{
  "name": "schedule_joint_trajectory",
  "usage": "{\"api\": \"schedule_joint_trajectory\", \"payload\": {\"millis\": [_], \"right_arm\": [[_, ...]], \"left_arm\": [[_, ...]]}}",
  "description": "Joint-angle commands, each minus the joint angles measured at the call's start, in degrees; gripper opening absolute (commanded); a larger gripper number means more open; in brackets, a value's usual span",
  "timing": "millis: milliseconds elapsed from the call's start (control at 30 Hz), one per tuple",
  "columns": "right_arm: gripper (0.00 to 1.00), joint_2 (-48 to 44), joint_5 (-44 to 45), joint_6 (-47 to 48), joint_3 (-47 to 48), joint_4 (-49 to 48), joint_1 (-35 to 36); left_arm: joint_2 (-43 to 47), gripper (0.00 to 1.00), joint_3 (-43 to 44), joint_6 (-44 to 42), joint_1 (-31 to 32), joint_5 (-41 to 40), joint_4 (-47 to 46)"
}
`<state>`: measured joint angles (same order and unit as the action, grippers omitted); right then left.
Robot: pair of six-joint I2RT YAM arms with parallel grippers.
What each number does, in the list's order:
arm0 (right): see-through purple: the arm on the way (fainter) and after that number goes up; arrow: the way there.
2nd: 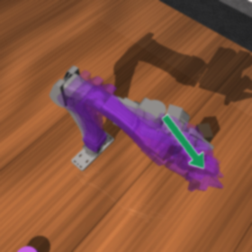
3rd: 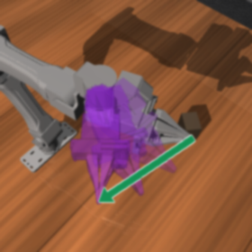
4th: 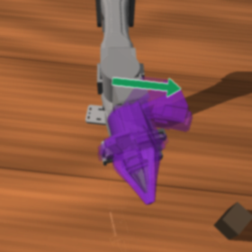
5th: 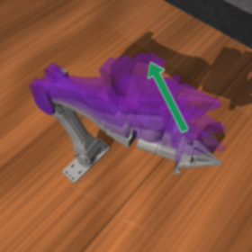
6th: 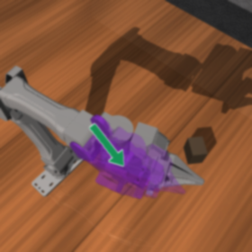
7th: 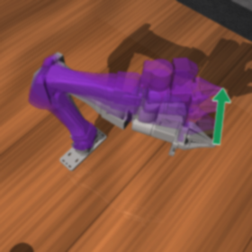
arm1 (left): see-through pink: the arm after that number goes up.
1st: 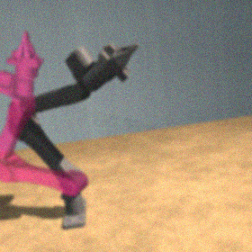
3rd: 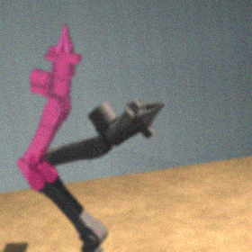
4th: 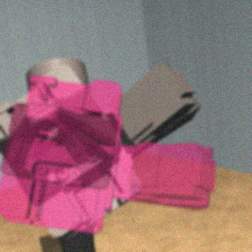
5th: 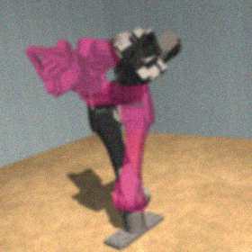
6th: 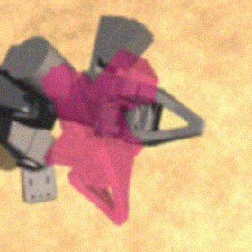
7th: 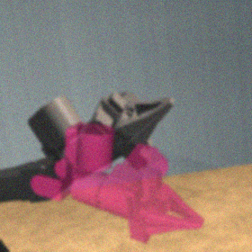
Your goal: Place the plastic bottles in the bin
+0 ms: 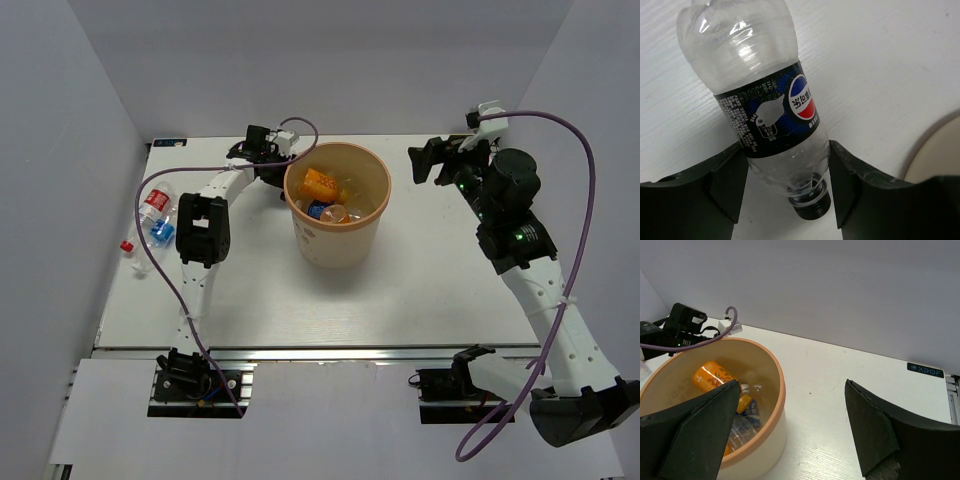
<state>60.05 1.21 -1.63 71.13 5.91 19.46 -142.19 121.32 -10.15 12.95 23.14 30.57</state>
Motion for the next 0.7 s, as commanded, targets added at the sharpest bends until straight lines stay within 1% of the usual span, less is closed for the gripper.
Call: {"api": "schedule_joint_trajectory", "payload": {"millis": [0, 67, 100, 133, 167, 233, 333, 367, 433, 533, 567, 600, 633, 667], "right_arm": [[0.89, -0.72, 0.90, -1.53, -0.99, -3.19, -0.48], [0.89, -0.99, 1.42, -2.15, -1.70, -3.80, -0.74], [0.89, -1.16, 1.42, -2.41, -2.48, -3.89, -0.92], [0.89, -1.43, 1.60, -2.59, -2.84, -3.98, -1.27], [0.89, -1.60, 1.60, -3.03, -3.19, -4.07, -1.44], [0.89, -2.30, 1.69, -4.34, -4.68, -4.68, -1.79], [0.89, -3.53, 1.60, -6.10, -7.31, -5.30, -2.15], [0.89, -3.89, 1.69, -6.45, -7.93, -5.99, -2.24], [0.89, -4.94, 1.95, -6.89, -8.81, -6.87, -2.32], [0.90, -6.69, 2.30, -7.68, -10.66, -7.05, -2.50], [0.89, -7.05, 2.30, -7.86, -11.80, -7.32, -2.50], [0.89, -7.58, 2.30, -7.95, -12.24, -7.32, -2.59], [0.89, -7.93, 2.56, -8.21, -12.94, -7.06, -2.59], [0.89, -8.11, 2.74, -8.30, -13.30, -6.88, -2.68]], "left_arm": [[3.58, 0.38, -0.73, 3.38, 0.14, -8.69, -1.12], [5.69, 0.37, 0.75, 5.75, 0.06, -11.87, -0.34], [6.48, 0.36, 1.72, 7.50, 0.06, -15.45, 0.54], [7.88, 0.34, 2.69, 8.30, 0.06, -17.23, 1.16], [8.76, 0.34, 3.65, 9.18, 0.06, -18.90, 1.77], [10.78, 0.34, 6.12, 12.07, -0.03, -24.69, 2.83], [16.66, 0.32, 5.34, 14.37, -0.03, -27.44, 2.05], [20.60, 0.32, 4.29, 14.98, 0.06, -27.01, 1.26], [24.66, 0.32, 0.35, 16.56, 0.06, -24.47, -1.73], [31.43, 0.33, -2.92, 19.73, 0.06, -23.05, -3.67], [32.93, 0.34, -3.62, 20.60, 0.14, -19.57, -4.11], [35.64, 0.34, -4.15, 22.44, 0.15, -17.79, -4.81], [36.88, 0.34, -5.72, 22.81, 0.06, -11.68, -5.51], [38.03, 0.35, -6.70, 23.24, 0.14, -8.32, -6.39]]}}
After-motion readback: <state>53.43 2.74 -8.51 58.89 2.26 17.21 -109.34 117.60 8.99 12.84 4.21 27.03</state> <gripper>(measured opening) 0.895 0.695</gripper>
